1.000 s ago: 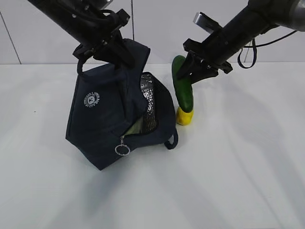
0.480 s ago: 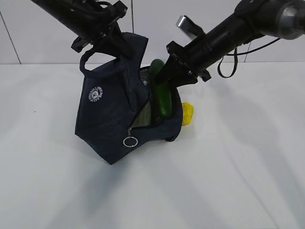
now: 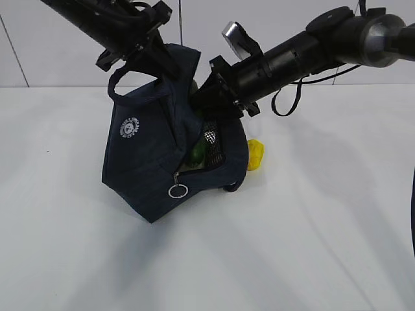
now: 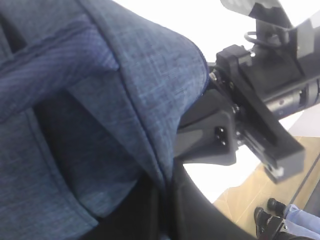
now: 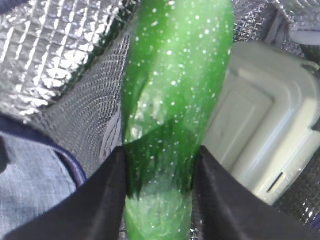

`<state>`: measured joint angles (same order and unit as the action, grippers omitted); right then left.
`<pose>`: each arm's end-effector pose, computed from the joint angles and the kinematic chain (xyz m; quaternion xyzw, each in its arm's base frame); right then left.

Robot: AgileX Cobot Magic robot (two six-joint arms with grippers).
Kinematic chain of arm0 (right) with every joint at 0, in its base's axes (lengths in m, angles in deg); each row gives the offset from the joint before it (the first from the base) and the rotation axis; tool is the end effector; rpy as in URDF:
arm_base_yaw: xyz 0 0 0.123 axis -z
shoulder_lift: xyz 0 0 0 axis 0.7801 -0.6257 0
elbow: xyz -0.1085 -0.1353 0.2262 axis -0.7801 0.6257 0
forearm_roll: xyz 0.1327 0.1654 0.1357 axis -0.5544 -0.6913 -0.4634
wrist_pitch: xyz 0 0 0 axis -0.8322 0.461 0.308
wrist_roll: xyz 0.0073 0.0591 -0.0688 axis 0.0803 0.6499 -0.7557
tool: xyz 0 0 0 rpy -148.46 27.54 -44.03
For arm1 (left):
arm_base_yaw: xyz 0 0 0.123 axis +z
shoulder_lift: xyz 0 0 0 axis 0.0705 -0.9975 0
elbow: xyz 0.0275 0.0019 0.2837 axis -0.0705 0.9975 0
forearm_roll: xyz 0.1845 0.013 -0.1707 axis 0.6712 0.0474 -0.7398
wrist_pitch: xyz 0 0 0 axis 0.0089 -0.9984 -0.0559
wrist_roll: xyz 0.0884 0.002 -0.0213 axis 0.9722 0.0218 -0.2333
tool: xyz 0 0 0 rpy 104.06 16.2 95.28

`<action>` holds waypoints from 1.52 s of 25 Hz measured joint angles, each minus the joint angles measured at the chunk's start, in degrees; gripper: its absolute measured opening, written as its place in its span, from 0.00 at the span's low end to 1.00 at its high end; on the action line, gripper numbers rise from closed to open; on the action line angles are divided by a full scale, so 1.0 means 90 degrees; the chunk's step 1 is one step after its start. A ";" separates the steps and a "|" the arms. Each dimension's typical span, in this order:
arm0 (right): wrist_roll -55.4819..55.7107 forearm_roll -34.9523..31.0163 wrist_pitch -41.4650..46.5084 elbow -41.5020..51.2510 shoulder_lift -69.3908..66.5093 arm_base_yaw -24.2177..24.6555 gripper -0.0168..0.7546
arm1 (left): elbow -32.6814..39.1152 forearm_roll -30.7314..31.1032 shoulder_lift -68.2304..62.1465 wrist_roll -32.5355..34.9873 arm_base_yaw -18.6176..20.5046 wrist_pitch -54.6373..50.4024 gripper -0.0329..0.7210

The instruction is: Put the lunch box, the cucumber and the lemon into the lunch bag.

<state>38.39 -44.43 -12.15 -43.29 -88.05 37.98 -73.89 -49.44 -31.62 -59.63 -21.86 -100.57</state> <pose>0.4551 0.1867 0.2070 -0.1862 0.8412 0.4938 0.1180 0.4149 -0.1949 0.2858 0.1298 0.9090 -0.3765 0.1229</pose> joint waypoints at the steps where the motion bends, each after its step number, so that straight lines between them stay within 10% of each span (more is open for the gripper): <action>1: -0.0014 -0.0035 0.0000 0.0000 0.0000 0.0000 0.40 | 0.0000 0.0000 0.0000 0.0000 0.0000 0.0000 0.03; 29: 0.0091 -0.0024 -0.0023 0.0000 0.0000 0.0272 0.57 | 0.0000 -0.0034 0.0000 0.0014 0.0000 -0.0166 0.03; 38: 0.1002 0.1694 -0.0035 0.0000 0.0260 0.0881 0.57 | 0.0000 -0.0001 0.0000 0.0014 0.0000 -0.0188 0.03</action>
<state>47.41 -29.18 -12.47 -43.29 -85.71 45.91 -73.89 -49.44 -31.62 -59.51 -21.86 -102.26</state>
